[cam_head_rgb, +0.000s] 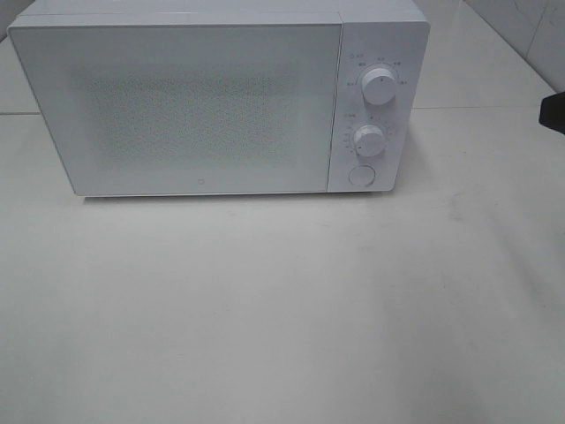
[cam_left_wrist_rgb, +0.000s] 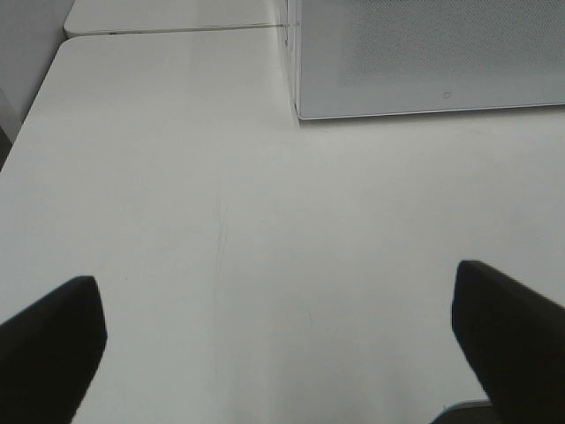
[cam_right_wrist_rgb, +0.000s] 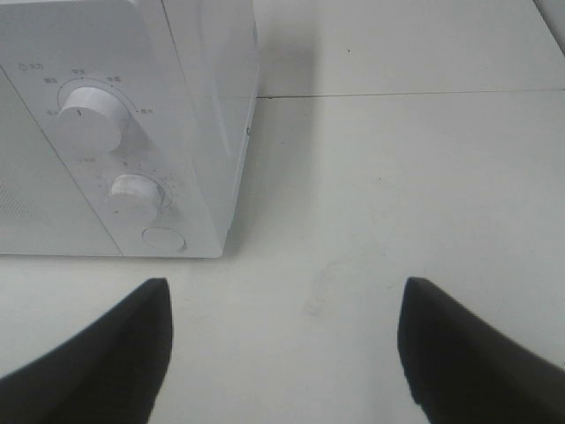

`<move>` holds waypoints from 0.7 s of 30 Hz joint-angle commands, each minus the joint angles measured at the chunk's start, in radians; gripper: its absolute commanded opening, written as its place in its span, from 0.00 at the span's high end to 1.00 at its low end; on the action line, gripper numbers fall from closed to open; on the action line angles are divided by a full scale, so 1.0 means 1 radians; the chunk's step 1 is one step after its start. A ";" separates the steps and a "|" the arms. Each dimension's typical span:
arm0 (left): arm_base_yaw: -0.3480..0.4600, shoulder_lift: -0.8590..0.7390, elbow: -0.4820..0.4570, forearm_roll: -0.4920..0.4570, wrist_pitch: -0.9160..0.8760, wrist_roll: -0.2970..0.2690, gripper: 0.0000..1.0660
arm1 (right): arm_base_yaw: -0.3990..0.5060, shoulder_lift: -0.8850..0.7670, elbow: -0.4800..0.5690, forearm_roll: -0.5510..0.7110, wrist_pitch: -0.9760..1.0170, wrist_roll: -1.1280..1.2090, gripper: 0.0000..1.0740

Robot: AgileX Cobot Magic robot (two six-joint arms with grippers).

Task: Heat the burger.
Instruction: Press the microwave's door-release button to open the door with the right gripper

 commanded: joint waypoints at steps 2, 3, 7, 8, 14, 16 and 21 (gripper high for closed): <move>0.002 -0.005 -0.001 -0.003 -0.013 -0.006 0.06 | -0.006 0.087 -0.008 -0.034 -0.113 -0.018 0.34; 0.002 -0.005 -0.001 -0.003 -0.013 -0.006 0.06 | -0.006 0.087 -0.008 -0.034 -0.113 -0.018 0.34; 0.002 -0.005 -0.001 -0.003 -0.013 -0.006 0.06 | -0.005 0.207 0.056 -0.037 -0.340 -0.018 0.34; 0.002 -0.005 -0.001 -0.003 -0.013 -0.006 0.06 | -0.005 0.207 0.056 -0.037 -0.340 -0.018 0.34; 0.002 -0.005 -0.001 -0.003 -0.013 -0.006 0.06 | -0.005 0.290 0.152 -0.025 -0.597 -0.021 0.34; 0.002 -0.005 -0.001 -0.003 -0.013 -0.006 0.06 | -0.004 0.336 0.202 0.011 -0.720 -0.042 0.34; 0.002 -0.005 -0.001 -0.003 -0.013 -0.006 0.06 | 0.022 0.388 0.240 0.065 -0.822 -0.062 0.34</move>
